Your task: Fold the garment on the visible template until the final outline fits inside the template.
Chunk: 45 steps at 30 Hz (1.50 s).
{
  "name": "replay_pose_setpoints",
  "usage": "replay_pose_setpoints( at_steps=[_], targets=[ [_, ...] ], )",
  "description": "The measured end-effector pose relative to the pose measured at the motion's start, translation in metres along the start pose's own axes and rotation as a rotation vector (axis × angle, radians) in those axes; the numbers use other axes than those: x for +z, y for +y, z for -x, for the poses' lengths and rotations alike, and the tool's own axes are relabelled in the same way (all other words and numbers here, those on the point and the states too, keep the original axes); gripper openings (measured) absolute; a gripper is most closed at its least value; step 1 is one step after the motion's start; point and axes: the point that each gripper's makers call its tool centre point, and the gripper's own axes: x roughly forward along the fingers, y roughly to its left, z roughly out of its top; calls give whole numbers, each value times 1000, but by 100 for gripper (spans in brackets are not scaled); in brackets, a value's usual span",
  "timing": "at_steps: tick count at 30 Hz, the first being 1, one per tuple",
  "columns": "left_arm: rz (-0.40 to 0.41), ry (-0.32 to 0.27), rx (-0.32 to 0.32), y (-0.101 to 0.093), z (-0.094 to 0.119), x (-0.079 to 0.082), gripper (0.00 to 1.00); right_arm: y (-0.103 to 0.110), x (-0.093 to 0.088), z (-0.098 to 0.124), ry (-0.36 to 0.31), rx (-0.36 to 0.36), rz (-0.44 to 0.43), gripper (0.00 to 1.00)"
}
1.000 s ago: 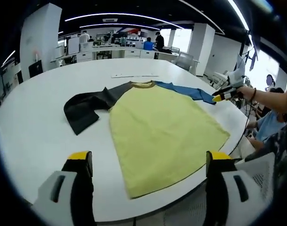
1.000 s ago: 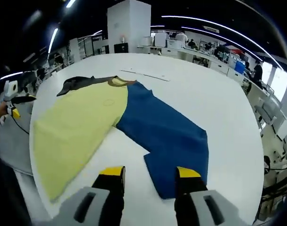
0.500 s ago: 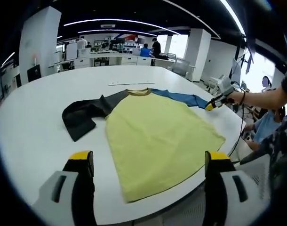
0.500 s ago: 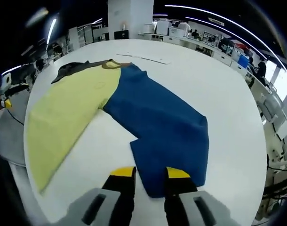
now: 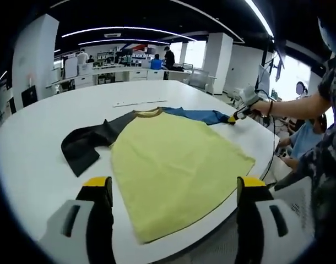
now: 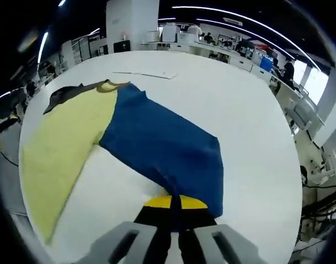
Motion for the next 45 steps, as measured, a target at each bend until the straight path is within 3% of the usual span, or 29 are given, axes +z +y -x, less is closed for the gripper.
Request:
replay_pose_setpoints(
  at_steps=[5, 8, 14, 19, 34, 45],
  targets=[
    [6, -17, 9, 5, 1, 3, 93, -26, 26, 18, -61, -71, -28, 0],
    [10, -14, 14, 7, 1, 1, 95, -48, 35, 29, -83, -122, -90, 0],
    [23, -6, 16, 8, 2, -5, 97, -73, 34, 46, -72, -196, -122, 0],
    [26, -5, 13, 9, 3, -6, 98, -89, 22, 54, -38, -240, -151, 0],
    [29, -7, 20, 9, 6, -4, 99, -100, -25, 47, 89, -252, -212, 0],
    [26, 0, 28, 0, 8, 2, 99, -91, -16, 48, 78, -204, -217, 0]
  ],
)
